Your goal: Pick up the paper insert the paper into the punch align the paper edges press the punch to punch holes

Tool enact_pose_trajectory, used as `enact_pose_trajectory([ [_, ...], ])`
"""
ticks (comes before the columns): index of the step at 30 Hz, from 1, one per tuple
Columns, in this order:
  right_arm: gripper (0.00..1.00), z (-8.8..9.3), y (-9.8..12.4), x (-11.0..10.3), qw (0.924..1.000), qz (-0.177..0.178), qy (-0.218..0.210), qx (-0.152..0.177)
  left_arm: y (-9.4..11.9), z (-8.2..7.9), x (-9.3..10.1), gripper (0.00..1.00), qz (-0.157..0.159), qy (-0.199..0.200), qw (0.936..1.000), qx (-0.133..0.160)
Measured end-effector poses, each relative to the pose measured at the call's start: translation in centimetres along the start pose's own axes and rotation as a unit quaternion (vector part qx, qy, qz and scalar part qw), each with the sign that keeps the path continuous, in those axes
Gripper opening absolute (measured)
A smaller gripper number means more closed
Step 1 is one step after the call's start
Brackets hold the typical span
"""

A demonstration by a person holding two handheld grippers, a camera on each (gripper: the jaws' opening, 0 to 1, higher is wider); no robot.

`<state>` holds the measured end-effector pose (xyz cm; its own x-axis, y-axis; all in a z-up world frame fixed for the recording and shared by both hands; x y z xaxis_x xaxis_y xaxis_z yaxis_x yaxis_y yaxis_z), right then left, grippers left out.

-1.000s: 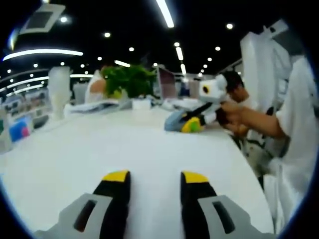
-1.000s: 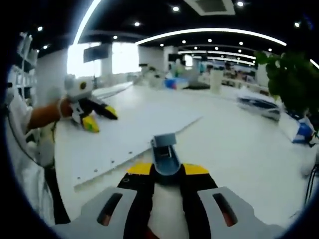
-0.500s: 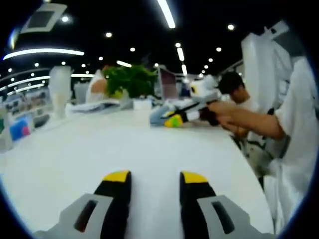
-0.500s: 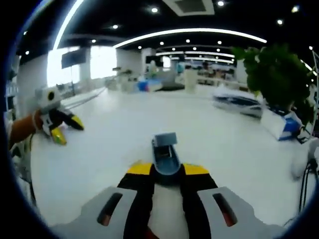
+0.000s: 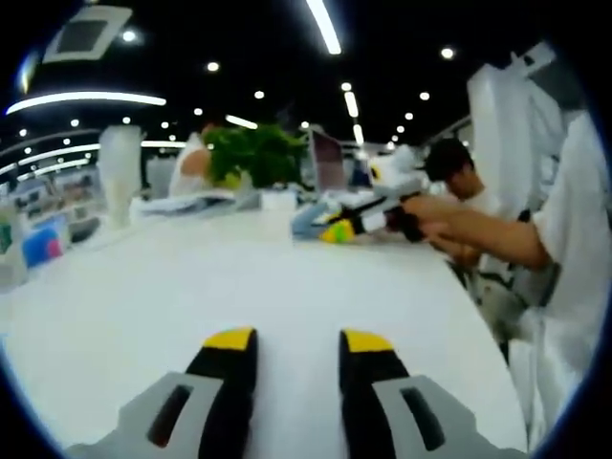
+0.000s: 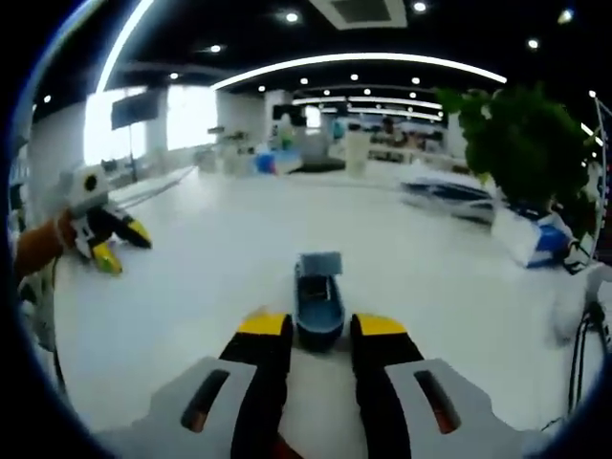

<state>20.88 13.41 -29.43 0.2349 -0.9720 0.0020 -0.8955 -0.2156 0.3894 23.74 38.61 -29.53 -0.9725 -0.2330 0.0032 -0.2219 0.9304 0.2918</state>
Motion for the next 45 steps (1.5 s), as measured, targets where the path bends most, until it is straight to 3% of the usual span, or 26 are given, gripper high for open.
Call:
enact_pose_trajectory([
  [14, 0.32, -0.9, 2.4, -0.8, 0.9997, 0.001, -0.001, 0.023, 0.3, 0.2, -0.1, 0.34, -0.057, 0.009, 0.9983, -0.004],
  [18, 0.35, -1.2, 3.2, -1.4, 0.9997, -0.005, -0.003, 0.025, 0.7, 0.1, -0.9, 0.47, -0.070, 0.025, 0.9971, -0.013],
  [20, 0.38, -1.4, 3.8, -2.1, 0.9997, -0.014, 0.006, 0.017, 1.2, -0.8, -0.8, 0.52, -0.073, 0.041, 0.9964, 0.009],
  [22, 0.44, -1.6, 4.8, -2.4, 0.9999, -0.009, 0.010, 0.007, 1.8, -1.5, -0.7, 0.64, -0.079, 0.045, 0.9957, 0.018],
  [29, 0.64, -1.2, 7.6, -5.0, 0.9991, -0.027, 0.017, -0.027, 4.7, -3.6, 1.3, 0.89, -0.098, 0.050, 0.9934, 0.030],
  [33, 0.78, 0.2, 9.5, -7.0, 0.9966, -0.046, 0.027, -0.063, 6.8, -3.8, 2.9, 0.90, -0.106, 0.055, 0.9927, 0.021],
  [37, 0.78, 1.1, 12.5, -8.4, 0.9955, -0.049, 0.032, -0.075, 9.5, -3.5, 4.3, 0.90, -0.122, 0.065, 0.9904, 0.008],
  [42, 0.80, 1.6, 15.5, -8.7, 0.9957, -0.038, 0.026, -0.081, 12.4, -2.5, 5.0, 0.90, -0.150, 0.068, 0.9862, -0.015],
  [45, 0.80, 2.4, 18.4, -8.6, 0.9957, -0.024, 0.006, -0.089, 15.3, -1.7, 6.0, 0.90, -0.171, 0.083, 0.9814, -0.030],
])
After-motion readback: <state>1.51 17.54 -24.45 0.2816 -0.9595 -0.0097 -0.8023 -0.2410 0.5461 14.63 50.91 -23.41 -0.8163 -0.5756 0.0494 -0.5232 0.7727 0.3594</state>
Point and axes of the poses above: the point that each gripper's makers call its tool centre point, and the gripper's own axes: y roughly backward along the fingers, x roughly to its right, z roughly out of its underside, the point moved 3 cm from there along y, roughly backward along the fingers, and after that the axes turned 1 degree about -z, right-handed, at the moved point
